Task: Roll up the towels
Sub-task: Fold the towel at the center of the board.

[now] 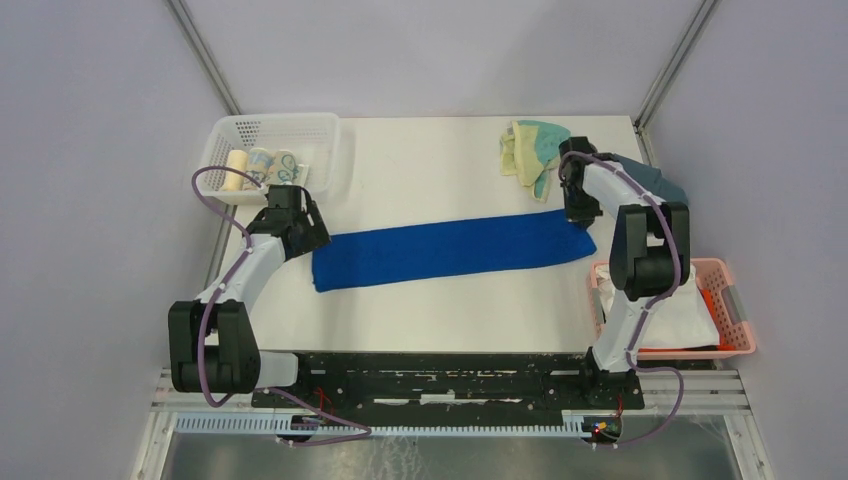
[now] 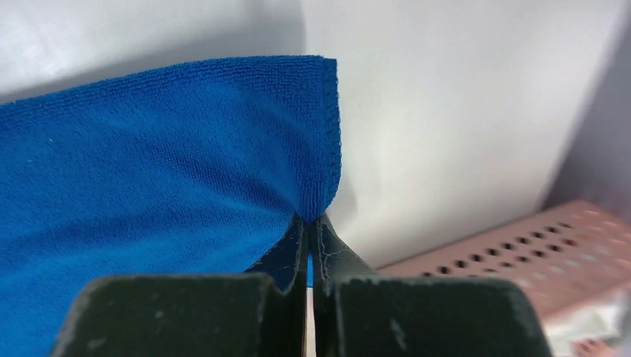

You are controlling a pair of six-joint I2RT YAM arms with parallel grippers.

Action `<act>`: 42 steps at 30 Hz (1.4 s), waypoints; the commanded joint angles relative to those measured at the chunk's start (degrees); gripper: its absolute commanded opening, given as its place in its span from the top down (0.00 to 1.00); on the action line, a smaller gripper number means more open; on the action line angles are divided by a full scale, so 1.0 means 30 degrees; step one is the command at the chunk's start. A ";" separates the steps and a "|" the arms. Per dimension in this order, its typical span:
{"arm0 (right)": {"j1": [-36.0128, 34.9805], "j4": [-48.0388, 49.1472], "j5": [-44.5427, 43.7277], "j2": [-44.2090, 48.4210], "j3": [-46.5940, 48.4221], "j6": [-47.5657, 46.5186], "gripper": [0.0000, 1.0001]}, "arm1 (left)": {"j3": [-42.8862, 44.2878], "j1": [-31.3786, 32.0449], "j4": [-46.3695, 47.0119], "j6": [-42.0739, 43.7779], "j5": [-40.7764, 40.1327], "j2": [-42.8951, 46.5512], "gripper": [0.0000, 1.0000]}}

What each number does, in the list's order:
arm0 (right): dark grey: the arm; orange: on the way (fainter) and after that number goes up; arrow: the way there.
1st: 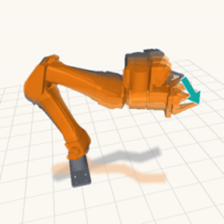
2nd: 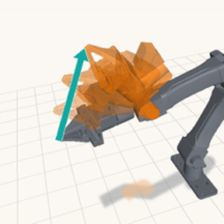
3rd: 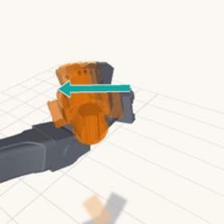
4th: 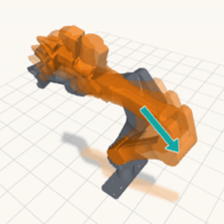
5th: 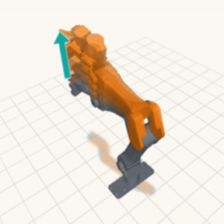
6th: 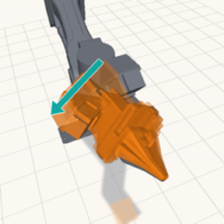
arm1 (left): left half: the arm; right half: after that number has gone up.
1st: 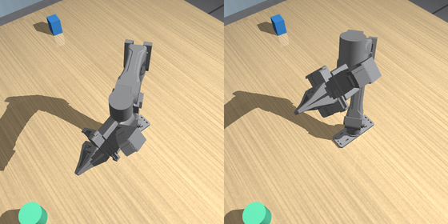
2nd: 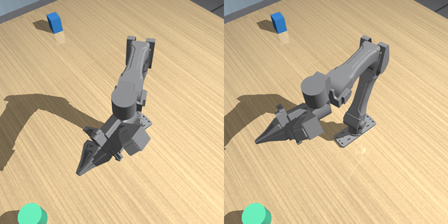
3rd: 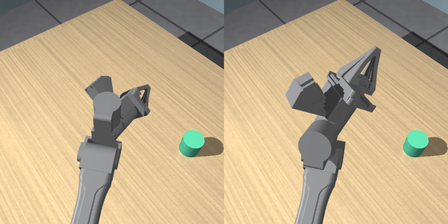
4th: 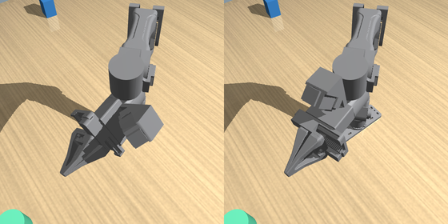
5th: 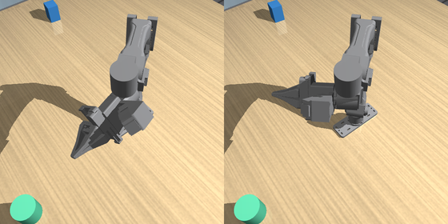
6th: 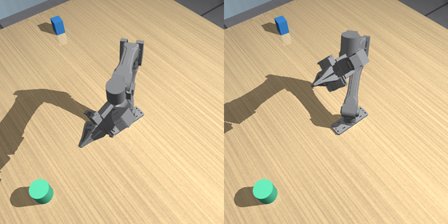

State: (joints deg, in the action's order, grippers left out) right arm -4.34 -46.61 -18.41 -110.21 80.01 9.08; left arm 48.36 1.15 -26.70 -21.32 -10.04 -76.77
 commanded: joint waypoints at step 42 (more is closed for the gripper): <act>-1.1119 -0.4268 0.5135 -0.1251 0.9262 0.4839 0.99 | -0.0597 0.3082 0.6729 -0.5596 1.1011 -0.5144 0.32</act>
State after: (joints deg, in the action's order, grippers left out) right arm -34.98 -57.14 -1.58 -112.75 102.02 20.32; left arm 47.27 9.21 -11.49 -34.24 20.21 -90.94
